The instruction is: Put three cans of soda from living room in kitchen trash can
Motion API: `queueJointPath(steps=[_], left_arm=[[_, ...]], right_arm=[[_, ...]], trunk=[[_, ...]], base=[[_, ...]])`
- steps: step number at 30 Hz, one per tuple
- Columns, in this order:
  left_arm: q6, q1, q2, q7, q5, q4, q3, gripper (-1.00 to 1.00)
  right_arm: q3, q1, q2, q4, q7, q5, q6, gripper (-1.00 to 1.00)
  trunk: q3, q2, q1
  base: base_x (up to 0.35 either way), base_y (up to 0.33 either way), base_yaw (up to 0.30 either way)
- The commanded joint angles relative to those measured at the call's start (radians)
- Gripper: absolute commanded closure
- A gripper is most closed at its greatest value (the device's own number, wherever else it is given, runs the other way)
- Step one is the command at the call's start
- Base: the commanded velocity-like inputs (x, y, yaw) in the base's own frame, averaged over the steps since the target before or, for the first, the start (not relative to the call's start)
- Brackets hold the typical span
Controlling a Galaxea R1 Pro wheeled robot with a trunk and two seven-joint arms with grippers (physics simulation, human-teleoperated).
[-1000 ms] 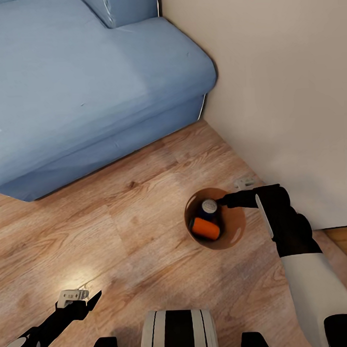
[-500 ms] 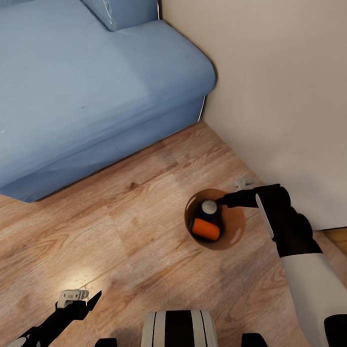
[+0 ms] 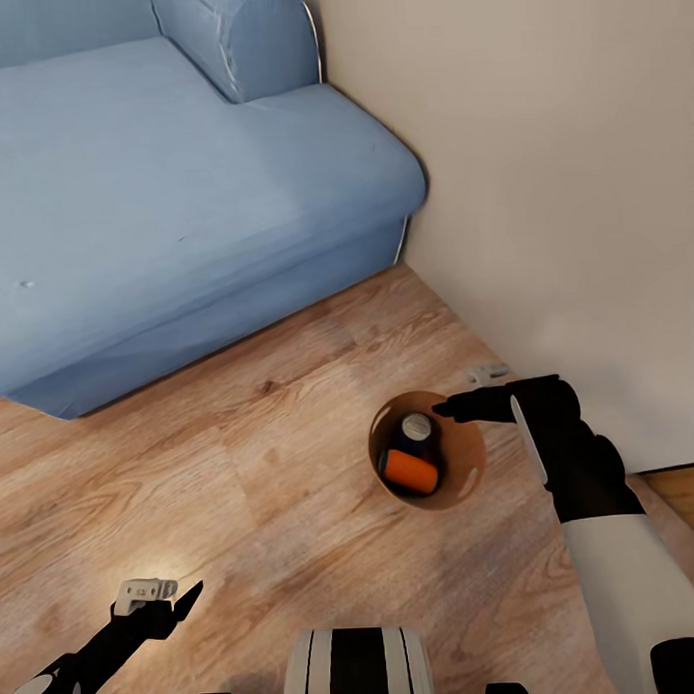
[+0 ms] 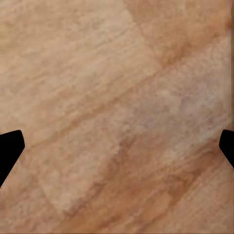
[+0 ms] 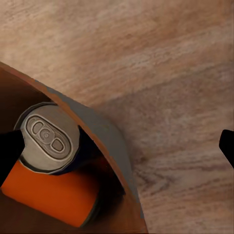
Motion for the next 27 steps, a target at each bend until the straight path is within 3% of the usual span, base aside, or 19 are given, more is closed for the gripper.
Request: queueJointPath(steps=[1, 16, 27], left_arm=[[0.000, 0.000, 0.000, 0.000, 0.000, 0.000, 0.000, -1.00], [-0.002, 0.000, 0.000, 0.021, -0.002, 0.001, 0.000, -1.00], [-0.002, 0.000, 0.000, 0.046, -0.003, 0.002, 0.000, -1.00]], right_arm=[[0.000, 0.007, 0.000, -0.003, 0.000, 0.000, 0.000, -1.00], [0.003, 0.061, 0.002, -0.047, 0.006, 0.000, 0.000, -1.00], [0.004, 0.133, 0.011, -0.053, 0.008, 0.000, 0.000, -1.00]], trunk=[[0.004, 0.000, 0.000], [0.062, 0.004, -0.007], [0.105, 0.006, -0.012]], base=[[0.000, 0.000, 0.000], [0.000, 0.000, 0.000], [0.000, 0.000, 0.000]])
